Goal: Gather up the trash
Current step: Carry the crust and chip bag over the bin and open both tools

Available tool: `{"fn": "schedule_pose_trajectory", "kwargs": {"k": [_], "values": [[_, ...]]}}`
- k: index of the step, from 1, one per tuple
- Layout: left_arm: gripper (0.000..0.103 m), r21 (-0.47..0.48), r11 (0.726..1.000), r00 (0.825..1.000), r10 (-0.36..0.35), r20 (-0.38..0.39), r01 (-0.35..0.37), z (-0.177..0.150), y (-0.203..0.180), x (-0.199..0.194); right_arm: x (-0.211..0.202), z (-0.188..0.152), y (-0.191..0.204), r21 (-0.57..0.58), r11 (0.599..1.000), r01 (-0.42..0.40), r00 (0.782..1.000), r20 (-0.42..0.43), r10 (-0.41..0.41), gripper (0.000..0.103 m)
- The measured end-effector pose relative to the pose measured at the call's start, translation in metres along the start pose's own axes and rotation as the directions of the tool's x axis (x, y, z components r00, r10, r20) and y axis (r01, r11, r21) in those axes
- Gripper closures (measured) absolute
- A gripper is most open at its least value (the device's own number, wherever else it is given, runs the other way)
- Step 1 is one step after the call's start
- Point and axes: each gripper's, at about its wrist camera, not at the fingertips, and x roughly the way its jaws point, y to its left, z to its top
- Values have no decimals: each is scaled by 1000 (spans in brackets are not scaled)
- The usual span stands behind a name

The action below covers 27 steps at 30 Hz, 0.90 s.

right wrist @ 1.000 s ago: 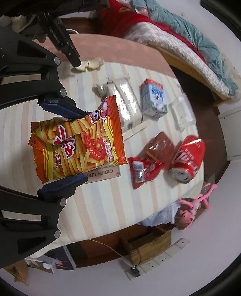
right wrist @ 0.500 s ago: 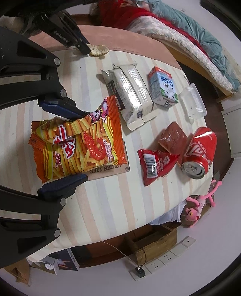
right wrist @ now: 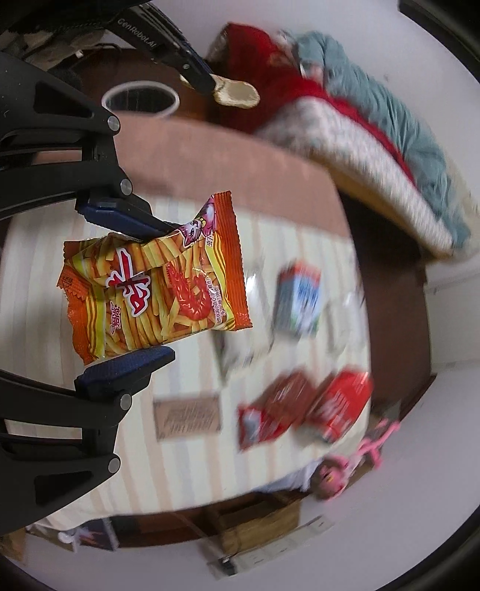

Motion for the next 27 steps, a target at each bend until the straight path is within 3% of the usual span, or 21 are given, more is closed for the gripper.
{"fn": "schedule_pose_trajectory", "kwargs": {"k": [6,12,15,19,23,27], "values": [[85,-74,995,995,71,69,-66,15,90,-44,-13,10,108,-115,984,-135,991,12,137,43],[85,-195,969,985,166,50,-153,1,201,-67,13,2,242,-232,932,-278,961,-67,270,43],[85,-282,943,983,186,3,-178,-14,265,-66,42,-11,309,-275,902,-332,942,-143,303,43],[85,-392,895,976,183,-116,-214,-48,352,-40,94,-34,388,-339,872,-354,929,-235,286,43],[85,-499,838,961,100,-259,-221,-89,424,12,160,-57,449,-365,856,-366,909,-338,244,43],[83,-578,786,943,20,-333,-221,-122,467,52,236,-72,502,-378,848,-371,880,-436,190,43]]}}
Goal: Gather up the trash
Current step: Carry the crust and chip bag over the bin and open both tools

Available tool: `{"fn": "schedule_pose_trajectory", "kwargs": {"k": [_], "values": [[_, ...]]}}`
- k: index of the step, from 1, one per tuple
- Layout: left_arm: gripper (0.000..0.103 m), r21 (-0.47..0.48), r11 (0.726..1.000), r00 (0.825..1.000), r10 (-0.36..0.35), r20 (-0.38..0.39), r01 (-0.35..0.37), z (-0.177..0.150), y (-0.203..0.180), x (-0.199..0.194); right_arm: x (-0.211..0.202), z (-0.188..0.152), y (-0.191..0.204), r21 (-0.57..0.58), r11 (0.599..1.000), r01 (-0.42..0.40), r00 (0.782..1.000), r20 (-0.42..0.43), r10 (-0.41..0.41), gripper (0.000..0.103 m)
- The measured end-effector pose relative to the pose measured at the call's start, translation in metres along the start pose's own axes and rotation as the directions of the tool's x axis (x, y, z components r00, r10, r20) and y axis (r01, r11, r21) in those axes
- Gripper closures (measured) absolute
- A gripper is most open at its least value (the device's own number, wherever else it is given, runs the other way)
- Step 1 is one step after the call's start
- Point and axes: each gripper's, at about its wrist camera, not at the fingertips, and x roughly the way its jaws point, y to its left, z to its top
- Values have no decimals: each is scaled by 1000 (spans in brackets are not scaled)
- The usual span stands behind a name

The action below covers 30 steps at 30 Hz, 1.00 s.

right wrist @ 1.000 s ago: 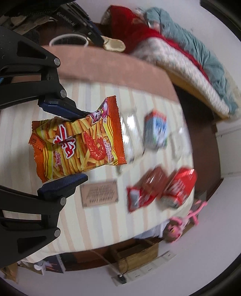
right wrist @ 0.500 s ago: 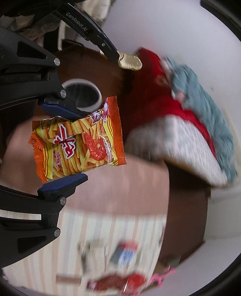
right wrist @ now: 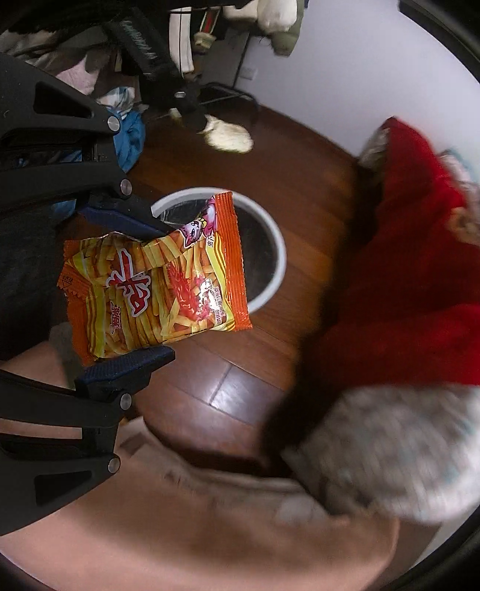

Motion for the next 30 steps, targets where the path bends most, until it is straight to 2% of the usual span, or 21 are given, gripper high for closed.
{"fn": "schedule_pose_trajectory", "kwargs": {"k": [2,4,5,6,7,8,11,12,14,16,19,24,30], "values": [[82,-57,998,999,-15,-41,12,4,18,23,33,12,8,-3,1000,5,999,-41,-5,43],[75,-91,996,997,5,-75,-12,7,27,40,58,23,15,-19,1000,4,997,-76,-5,43],[68,-103,995,997,8,-79,-17,8,32,45,75,31,18,-20,1000,10,995,-97,-12,43],[48,-122,992,996,16,-85,-26,8,37,51,82,33,20,-24,1000,10,994,-107,-13,41],[35,-135,990,995,24,-93,-36,7,41,56,94,37,20,-31,999,9,991,-131,-13,40],[18,-153,987,995,35,-92,-49,5,46,59,105,42,21,-31,999,9,988,-153,-13,33],[14,-176,981,994,71,-84,-85,0,56,57,124,50,22,-33,999,0,986,-170,-6,20],[7,-181,978,993,85,-85,-100,-1,63,54,128,51,22,-39,999,-5,986,-169,-2,7],[5,-174,975,989,130,-71,-141,-4,68,52,130,52,21,-39,999,-28,986,-167,21,1],[5,-165,967,981,191,-29,-194,-9,70,45,129,54,18,-42,999,-27,987,-157,20,1],[5,-159,953,965,261,-6,-259,-17,71,36,118,44,20,-61,998,-16,991,-135,8,1],[5,-132,947,954,299,27,-293,-28,65,21,88,20,26,-116,992,48,994,-88,-58,0],[5,-90,946,947,316,57,-310,-40,53,4,62,-4,33,-198,969,149,986,-42,-161,0]]}}
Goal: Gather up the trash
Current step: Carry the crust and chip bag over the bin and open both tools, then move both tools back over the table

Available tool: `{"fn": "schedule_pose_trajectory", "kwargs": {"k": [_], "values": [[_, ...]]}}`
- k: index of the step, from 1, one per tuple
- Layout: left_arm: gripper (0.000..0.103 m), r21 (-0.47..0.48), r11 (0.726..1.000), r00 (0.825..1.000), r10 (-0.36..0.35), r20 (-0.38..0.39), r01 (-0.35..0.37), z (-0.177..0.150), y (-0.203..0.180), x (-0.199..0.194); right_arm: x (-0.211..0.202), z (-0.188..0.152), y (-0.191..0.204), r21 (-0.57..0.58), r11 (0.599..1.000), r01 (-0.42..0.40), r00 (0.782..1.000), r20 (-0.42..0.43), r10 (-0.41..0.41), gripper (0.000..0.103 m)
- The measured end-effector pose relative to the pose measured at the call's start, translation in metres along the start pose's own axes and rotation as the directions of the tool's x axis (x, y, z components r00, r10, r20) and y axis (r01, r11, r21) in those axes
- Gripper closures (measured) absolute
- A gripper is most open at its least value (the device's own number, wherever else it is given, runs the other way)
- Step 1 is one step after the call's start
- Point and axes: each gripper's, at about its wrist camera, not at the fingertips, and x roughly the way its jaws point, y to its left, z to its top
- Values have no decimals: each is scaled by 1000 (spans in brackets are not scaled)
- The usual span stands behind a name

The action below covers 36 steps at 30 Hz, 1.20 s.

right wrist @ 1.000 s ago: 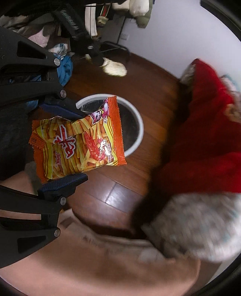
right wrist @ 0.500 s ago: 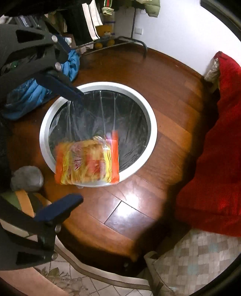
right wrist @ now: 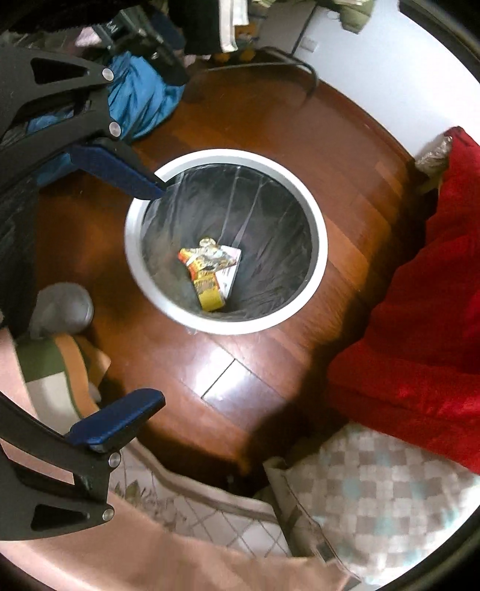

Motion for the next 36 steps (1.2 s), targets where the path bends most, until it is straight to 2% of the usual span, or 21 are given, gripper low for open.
{"fn": "schedule_pose_trajectory", "kwargs": {"k": [8,15,21,24,28,31,34,36], "values": [[5,26,1000,999,-1,44,0,-7,-1,-29,-31,-13,2,2,1000,10,1000,25,-10,0],[5,46,999,994,-25,107,20,-12,-3,-76,-78,-24,5,1,1000,-3,996,88,3,0],[5,73,997,983,-26,184,13,-22,-13,-131,-139,-41,2,16,998,-69,983,174,65,0],[5,83,996,972,-40,231,21,-28,-24,-163,-180,-54,-9,50,988,-145,965,229,130,0],[5,121,991,953,-90,289,57,-36,-50,-198,-235,-79,-39,109,971,-214,934,314,171,0],[5,166,982,939,-137,316,88,-47,-85,-217,-271,-103,-74,168,956,-242,913,372,166,0],[5,247,963,930,-185,317,107,-63,-138,-226,-304,-137,-129,260,938,-229,903,417,105,0],[5,302,944,930,-223,291,132,-76,-176,-225,-320,-162,-174,335,922,-194,907,420,38,0]]}}
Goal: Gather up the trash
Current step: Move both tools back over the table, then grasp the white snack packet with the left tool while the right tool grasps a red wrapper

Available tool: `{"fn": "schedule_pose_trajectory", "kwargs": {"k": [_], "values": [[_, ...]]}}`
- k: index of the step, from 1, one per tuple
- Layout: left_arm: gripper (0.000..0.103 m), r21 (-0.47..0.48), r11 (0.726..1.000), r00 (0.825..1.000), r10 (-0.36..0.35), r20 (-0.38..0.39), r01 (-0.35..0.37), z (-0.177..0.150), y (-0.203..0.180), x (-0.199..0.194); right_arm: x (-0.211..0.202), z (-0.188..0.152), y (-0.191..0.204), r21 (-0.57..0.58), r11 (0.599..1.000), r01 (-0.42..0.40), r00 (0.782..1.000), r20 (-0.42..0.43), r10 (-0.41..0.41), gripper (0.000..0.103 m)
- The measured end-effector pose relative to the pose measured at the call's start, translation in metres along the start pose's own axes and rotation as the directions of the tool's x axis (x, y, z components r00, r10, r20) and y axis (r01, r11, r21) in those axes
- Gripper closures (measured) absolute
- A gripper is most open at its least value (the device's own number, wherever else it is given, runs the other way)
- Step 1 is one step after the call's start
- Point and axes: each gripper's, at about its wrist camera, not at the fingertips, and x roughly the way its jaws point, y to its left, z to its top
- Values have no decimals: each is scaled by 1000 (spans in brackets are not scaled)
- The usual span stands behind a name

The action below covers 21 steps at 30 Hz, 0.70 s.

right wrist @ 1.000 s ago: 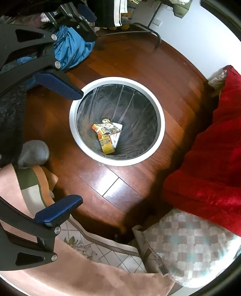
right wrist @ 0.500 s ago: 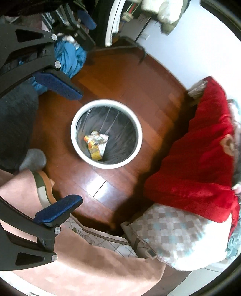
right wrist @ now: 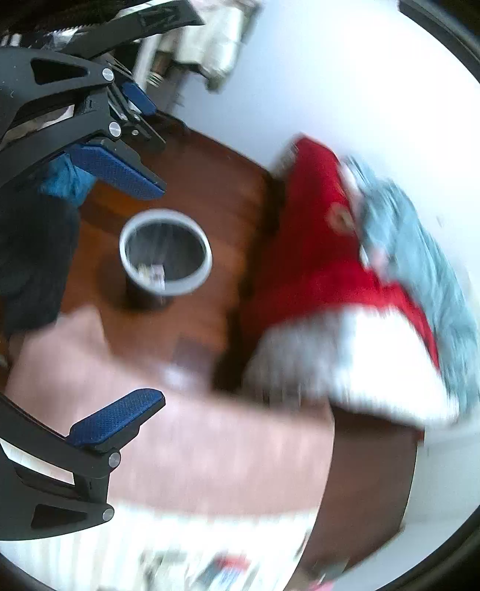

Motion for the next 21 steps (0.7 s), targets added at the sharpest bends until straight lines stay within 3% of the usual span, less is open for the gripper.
{"fn": "schedule_pose_trajectory", "kwargs": {"k": [4,9,12,14,17,20,21], "values": [[5,98,991,995,-85,-56,90,-10,-97,22,-43,-2,-104,95,982,164,986,14,-166,0],[5,211,961,979,-153,-136,180,-28,-217,51,-82,-14,-246,208,906,368,929,-32,-370,0],[5,257,935,960,-196,-199,244,-40,-284,64,-92,-20,-324,294,856,425,903,-74,-422,0],[5,308,909,951,-220,-218,281,-50,-321,67,-94,-26,-374,352,829,434,898,-101,-428,0],[5,443,836,943,-241,-232,322,-63,-378,69,-89,-32,-420,398,813,426,903,-132,-408,5],[5,611,708,935,-249,-253,354,-77,-427,72,-81,-37,-458,421,807,415,909,-144,-392,18],[5,642,677,933,-248,-262,360,-79,-437,76,-78,-38,-468,421,808,412,910,-144,-388,21]]}}
